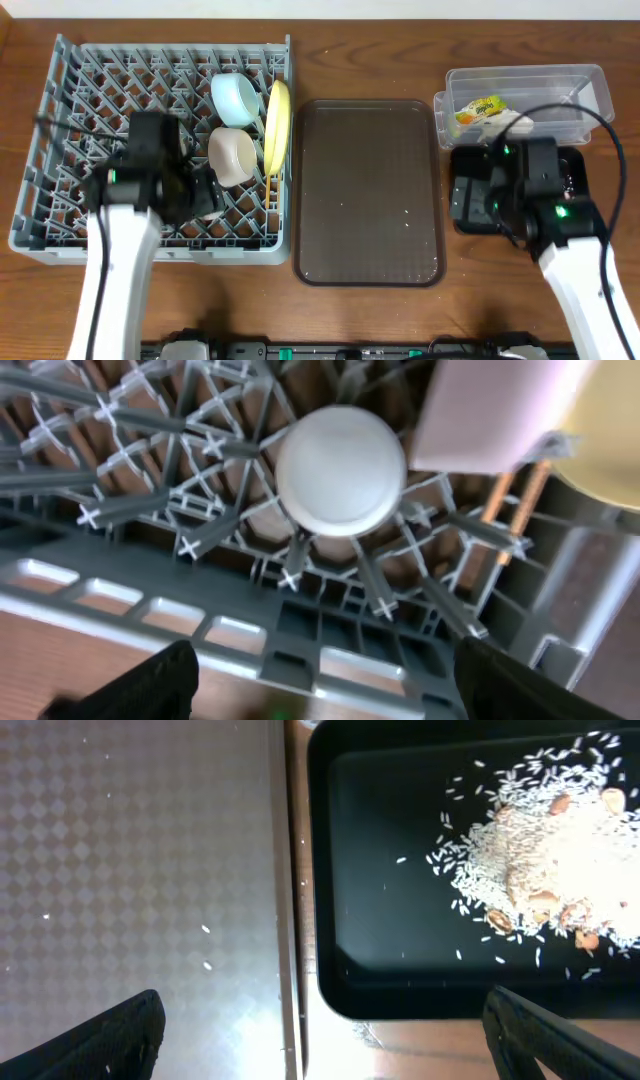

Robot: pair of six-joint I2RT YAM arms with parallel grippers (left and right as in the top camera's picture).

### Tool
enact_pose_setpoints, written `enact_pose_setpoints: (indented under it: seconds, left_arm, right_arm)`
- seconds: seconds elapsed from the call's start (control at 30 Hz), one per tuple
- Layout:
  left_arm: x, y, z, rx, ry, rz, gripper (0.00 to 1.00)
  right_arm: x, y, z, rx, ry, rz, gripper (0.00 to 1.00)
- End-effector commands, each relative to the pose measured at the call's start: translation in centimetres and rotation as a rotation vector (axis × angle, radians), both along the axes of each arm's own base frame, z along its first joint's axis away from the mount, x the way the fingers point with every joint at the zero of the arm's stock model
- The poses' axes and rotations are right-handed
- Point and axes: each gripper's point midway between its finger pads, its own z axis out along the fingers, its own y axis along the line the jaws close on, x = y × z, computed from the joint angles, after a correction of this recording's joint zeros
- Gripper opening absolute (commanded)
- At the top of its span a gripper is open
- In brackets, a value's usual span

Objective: Sort waste into correct bins and load items into the dishwasher rack

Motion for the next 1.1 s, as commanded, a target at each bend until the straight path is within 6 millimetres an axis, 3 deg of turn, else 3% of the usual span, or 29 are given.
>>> enact_pose_setpoints:
  seconds: [0.0,0.13,0.33,0.43,0.73,1.07]
  left_arm:
    - [-1.5,-1.2,2.0,0.017,-0.173,-0.102,0.83]
    - [-3.5,-2.9,4.3,0.005,-0.399,-0.197,0.84]
    - [-5.9,-2.7,7.1,0.0,-0.607,-0.201,0.84]
    - [-6.7,-2.6,7.9,-0.002,-0.651,-0.2,0.84]
    - [-7.1,-2.6,7.9,-0.002,-0.659,-0.2,0.84]
    - [-7.3,-2.5,7.6,-0.002,-0.642,-0.2,0.85]
  right_arm:
    - [-1.6,-0.5,1.4,0.012,-0.111,-0.033,0.99]
    - [-3.8,-1.5,3.0,0.027,-0.267,-0.099,0.99]
    - [-6.0,-2.8,5.1,0.001,-0.413,-0.14,0.99]
    - [-7.1,-2.9,4.9,0.0,-0.407,-0.14,0.99]
    - [-8.7,-3.1,3.1,-0.016,-0.311,-0.137,0.99]
    - [-9.0,-3.1,2.8,-0.019,-0.294,-0.136,0.99]
